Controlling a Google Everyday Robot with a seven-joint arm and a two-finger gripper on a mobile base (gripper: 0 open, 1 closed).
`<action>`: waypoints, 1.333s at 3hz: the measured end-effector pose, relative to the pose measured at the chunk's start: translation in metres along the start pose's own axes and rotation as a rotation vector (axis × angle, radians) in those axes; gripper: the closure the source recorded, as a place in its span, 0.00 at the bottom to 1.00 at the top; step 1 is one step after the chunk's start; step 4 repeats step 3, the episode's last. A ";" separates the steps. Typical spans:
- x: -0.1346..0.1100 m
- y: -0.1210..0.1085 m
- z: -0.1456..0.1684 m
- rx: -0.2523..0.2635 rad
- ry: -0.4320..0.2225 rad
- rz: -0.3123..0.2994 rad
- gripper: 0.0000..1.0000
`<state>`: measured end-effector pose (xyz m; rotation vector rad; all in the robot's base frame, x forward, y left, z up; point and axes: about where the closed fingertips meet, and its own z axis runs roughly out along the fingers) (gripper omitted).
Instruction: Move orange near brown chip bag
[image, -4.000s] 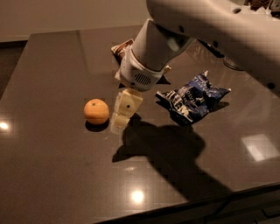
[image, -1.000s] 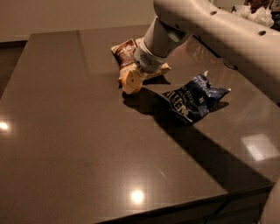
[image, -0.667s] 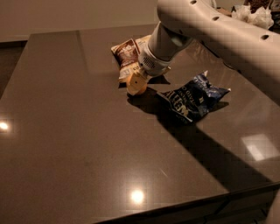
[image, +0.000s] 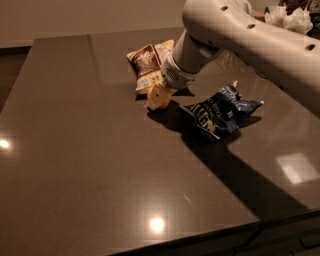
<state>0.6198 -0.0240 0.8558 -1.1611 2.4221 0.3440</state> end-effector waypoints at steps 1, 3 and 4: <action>0.000 0.001 0.001 -0.003 0.002 -0.003 0.13; 0.000 0.002 0.003 -0.005 0.004 -0.004 0.00; 0.000 0.002 0.003 -0.005 0.004 -0.004 0.00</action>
Offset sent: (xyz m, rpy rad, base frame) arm -0.0003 0.0013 -0.0009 -0.0007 0.0017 0.0036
